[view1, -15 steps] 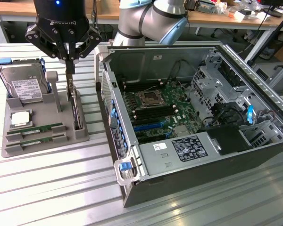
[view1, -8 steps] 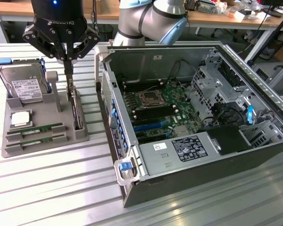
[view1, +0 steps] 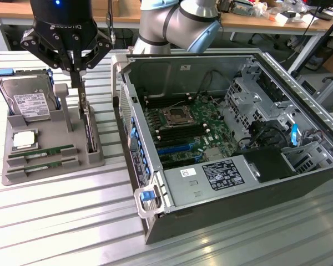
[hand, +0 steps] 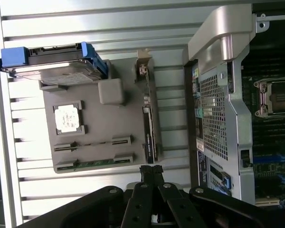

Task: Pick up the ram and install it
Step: 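Reach for the ram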

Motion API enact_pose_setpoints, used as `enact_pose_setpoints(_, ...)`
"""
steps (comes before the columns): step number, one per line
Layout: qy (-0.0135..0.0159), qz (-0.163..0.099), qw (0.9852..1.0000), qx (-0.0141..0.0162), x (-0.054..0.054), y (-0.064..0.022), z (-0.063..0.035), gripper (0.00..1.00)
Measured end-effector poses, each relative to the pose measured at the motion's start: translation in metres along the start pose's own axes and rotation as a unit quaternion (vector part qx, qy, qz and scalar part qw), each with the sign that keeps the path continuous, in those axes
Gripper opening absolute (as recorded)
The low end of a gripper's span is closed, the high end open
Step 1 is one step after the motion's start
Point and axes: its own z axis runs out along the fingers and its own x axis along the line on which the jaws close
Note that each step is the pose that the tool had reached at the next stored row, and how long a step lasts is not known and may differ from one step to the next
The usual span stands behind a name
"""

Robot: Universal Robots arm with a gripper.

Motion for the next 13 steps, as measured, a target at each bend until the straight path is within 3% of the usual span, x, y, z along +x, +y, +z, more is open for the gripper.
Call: enact_pose_setpoints(13,0.0000,0.000,1.0000,0.0004,0.013,-0.0010,-0.0004,0.11)
